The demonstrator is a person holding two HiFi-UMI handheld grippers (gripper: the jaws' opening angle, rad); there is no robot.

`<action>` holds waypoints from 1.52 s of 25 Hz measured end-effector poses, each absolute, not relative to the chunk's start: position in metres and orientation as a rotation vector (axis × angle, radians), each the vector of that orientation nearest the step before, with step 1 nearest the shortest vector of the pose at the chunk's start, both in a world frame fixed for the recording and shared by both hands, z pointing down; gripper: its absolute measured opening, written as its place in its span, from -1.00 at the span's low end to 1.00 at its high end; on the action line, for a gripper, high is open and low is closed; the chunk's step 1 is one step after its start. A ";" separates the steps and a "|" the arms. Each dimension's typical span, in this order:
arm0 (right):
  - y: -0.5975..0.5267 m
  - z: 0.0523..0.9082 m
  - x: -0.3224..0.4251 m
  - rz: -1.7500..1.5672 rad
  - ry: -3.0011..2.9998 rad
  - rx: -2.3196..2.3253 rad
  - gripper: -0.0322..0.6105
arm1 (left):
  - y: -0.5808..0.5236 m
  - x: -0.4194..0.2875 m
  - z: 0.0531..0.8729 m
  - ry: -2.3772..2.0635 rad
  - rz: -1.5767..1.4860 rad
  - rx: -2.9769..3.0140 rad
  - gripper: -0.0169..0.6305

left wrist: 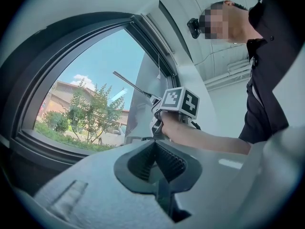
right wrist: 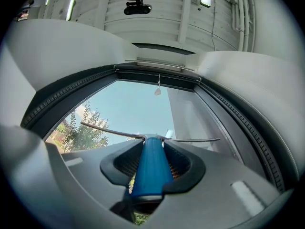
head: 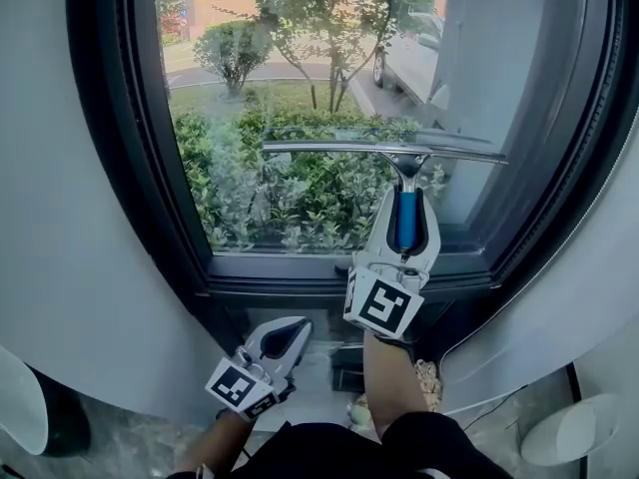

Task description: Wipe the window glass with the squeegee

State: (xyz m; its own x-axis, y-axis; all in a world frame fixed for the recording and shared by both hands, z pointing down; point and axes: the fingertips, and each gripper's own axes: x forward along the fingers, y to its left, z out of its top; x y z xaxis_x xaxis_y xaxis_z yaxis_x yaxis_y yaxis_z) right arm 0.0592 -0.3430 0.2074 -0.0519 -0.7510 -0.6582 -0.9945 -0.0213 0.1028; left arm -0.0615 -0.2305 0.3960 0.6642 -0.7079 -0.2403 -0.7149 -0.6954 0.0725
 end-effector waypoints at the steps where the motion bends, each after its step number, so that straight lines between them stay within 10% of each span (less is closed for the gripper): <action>1: -0.343 0.208 0.059 0.794 1.852 -1.820 -0.48 | -0.230 -0.062 0.396 1.214 0.394 -2.841 -0.95; 38: -0.337 0.266 0.056 0.714 1.932 -1.912 -0.48 | -0.221 -0.074 0.421 1.278 0.342 -2.895 -0.95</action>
State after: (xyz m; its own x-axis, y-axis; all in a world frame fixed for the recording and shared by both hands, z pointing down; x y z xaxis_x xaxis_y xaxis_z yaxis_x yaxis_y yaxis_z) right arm 0.0563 -0.3372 0.2664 -0.0451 -0.8275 -0.5597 -0.9926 -0.0261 0.1187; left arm -0.0736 -0.2214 0.4209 0.6545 -0.7346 -0.1790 -0.7258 -0.6767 0.1237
